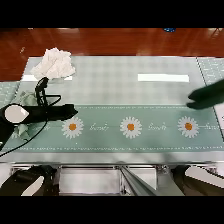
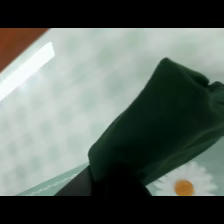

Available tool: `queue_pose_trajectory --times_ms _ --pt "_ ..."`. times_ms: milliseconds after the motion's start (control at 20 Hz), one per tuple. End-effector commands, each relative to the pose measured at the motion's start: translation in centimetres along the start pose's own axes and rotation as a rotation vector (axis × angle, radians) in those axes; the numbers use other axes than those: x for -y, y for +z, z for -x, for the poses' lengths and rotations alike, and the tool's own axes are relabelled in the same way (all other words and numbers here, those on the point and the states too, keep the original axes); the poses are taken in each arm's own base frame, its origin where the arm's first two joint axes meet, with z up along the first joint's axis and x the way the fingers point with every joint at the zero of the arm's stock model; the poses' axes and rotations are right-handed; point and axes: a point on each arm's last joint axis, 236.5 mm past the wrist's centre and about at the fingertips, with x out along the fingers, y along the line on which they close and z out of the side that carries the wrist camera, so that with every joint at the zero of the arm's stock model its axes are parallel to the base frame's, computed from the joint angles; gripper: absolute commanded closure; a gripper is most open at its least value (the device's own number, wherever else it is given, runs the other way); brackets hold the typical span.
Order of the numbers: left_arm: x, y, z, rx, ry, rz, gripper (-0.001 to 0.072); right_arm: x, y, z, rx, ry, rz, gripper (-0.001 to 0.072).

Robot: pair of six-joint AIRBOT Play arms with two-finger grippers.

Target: Fold the shirts.

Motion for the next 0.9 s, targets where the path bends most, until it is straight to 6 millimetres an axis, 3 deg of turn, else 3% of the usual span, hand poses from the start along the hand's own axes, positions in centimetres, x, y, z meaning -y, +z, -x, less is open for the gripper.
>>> queue_pose_trajectory --times_ms 0,200,300,400,450,500,550,650,750,800,850 --pt "0.1 0.5 0.0 0.022 -0.002 -0.003 0.0683 9.0 -4.6 3.8 -0.054 -0.245 -0.220 0.0694" --pt "0.0 1.1 0.0 0.046 0.001 -0.061 0.0683 18.1 -13.7 6.4 -0.119 -0.509 -0.555 0.0692" --pt "0.1 1.5 0.0 0.062 0.000 -0.062 0.0683 19.7 -17.5 6.5 -0.154 -0.547 -0.665 0.0692" --pt "0.1 1.5 0.0 0.065 0.000 -0.072 0.0683 19.4 -18.7 5.5 -0.172 -0.500 -0.693 0.0690" --pt "0.1 1.7 0.1 0.071 0.001 -0.085 0.0683 19.8 -19.5 5.6 -0.190 -0.528 -0.704 0.0585" --pt "0.1 2.0 0.1 0.084 0.001 -0.103 0.0683 20.4 -20.1 6.0 -0.206 -0.567 -0.716 0.0335" --pt "0.1 2.4 0.1 0.100 0.002 -0.105 0.0683 21.0 -20.6 6.6 -0.214 -0.608 -0.728 0.0297" --pt "0.0 3.9 0.4 0.159 0.003 -0.098 0.0683 21.1 -20.4 6.6 -0.197 -0.612 -0.752 0.0302" --pt "0.0 6.2 1.2 0.249 0.011 -0.153 0.0683 19.0 -16.1 4.2 -0.048 -0.434 -0.750 0.0323" --pt "0.1 7.8 1.9 0.307 0.019 -0.194 0.0683 17.2 -12.6 3.0 0.055 -0.304 -0.712 0.0455" --pt "0.3 9.5 2.8 0.366 0.023 -0.205 0.0683 14.4 -9.0 2.0 0.144 -0.160 -0.631 0.0697"
